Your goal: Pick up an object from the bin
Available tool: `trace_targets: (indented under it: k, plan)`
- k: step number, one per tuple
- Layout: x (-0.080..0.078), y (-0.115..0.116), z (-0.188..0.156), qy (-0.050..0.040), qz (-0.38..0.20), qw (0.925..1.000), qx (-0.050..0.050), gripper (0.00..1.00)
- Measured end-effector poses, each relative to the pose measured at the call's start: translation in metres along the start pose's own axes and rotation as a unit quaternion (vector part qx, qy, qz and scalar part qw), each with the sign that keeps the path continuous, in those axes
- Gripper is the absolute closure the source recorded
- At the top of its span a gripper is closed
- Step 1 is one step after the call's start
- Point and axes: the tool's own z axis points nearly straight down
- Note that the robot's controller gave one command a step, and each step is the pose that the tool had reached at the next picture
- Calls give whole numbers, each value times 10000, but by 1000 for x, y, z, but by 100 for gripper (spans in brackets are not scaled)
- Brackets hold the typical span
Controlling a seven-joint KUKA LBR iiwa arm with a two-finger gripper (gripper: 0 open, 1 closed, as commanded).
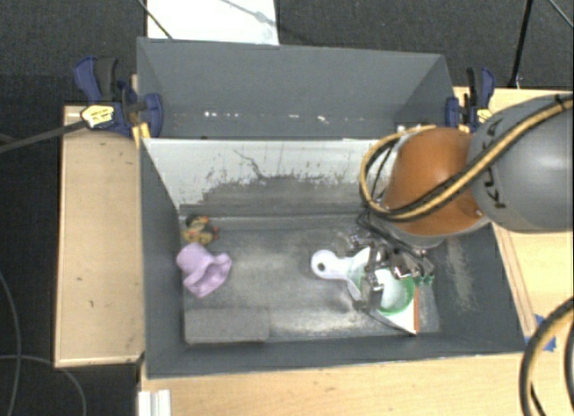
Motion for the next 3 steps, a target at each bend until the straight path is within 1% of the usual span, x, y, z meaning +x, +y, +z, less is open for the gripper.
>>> trace_targets:
  k: [1, 2, 3]
  plan:
    - [-15, -1, 23, -8, 1519, 9884, -11, 100]
    - [-15, -1, 23, -9, 1522, 9884, -11, 100]
    - [-14, -19, -167, 46, 1508, 9886, -6, 100]
